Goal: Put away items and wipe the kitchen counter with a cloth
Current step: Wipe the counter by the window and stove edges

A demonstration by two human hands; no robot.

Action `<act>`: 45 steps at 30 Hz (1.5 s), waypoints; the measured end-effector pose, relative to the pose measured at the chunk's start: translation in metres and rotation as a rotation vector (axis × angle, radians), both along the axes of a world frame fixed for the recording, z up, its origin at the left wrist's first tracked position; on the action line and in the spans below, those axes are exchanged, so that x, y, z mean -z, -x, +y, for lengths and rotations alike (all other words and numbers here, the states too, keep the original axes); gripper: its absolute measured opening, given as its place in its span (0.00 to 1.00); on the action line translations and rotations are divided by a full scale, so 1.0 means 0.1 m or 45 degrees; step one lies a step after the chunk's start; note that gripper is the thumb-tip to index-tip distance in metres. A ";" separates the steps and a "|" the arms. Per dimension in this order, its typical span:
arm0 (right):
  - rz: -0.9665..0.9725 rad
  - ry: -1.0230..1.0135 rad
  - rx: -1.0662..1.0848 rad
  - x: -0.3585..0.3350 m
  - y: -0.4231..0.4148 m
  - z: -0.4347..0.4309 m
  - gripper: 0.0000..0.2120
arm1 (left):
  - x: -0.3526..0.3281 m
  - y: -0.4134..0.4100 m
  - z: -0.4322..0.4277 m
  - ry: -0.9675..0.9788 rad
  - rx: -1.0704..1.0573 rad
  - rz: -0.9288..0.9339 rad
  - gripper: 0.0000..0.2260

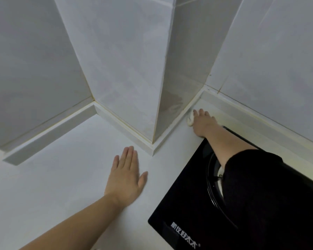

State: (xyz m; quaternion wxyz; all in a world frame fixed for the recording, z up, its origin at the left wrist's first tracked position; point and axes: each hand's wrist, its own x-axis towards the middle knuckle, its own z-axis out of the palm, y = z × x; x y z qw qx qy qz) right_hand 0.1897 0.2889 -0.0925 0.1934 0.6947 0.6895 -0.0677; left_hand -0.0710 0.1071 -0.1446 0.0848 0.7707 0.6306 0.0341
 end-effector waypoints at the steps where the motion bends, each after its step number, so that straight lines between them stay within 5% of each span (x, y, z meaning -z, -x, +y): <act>1: 0.008 0.007 -0.041 -0.02 -0.01 -0.04 0.31 | 0.01 0.04 -0.07 -0.048 0.165 0.002 0.33; 5: 0.069 0.020 -0.302 0.00 0.15 -0.51 0.34 | 0.07 0.10 -0.09 -0.082 0.768 0.031 0.27; 10: 0.157 0.089 -0.434 -0.03 0.11 -0.75 0.38 | 0.06 0.00 0.12 -0.079 0.982 0.069 0.30; 20: 0.101 -0.146 0.044 0.08 -0.07 0.31 0.26 | 0.17 -0.02 0.30 -0.157 1.027 0.044 0.29; 26: 0.202 -0.005 -0.340 0.02 0.06 -0.40 0.33 | 0.17 -0.04 0.32 -0.103 1.000 0.011 0.28; 29: 0.084 -0.055 -0.386 -0.03 -0.12 -0.41 0.33 | 0.18 -0.05 0.32 -0.112 0.991 -0.008 0.28; 35: -0.216 -0.118 0.022 -0.12 -0.62 0.14 0.22 | 0.22 -0.06 0.33 -0.160 0.997 -0.047 0.28; 41: 0.276 -0.156 -0.142 -0.09 -0.31 0.24 0.17 | 0.20 -0.07 0.37 -0.175 1.006 -0.018 0.28; 45: 0.581 0.147 -0.413 -0.12 -0.05 -0.23 0.19 | 0.17 -0.08 0.36 -0.186 1.008 0.012 0.28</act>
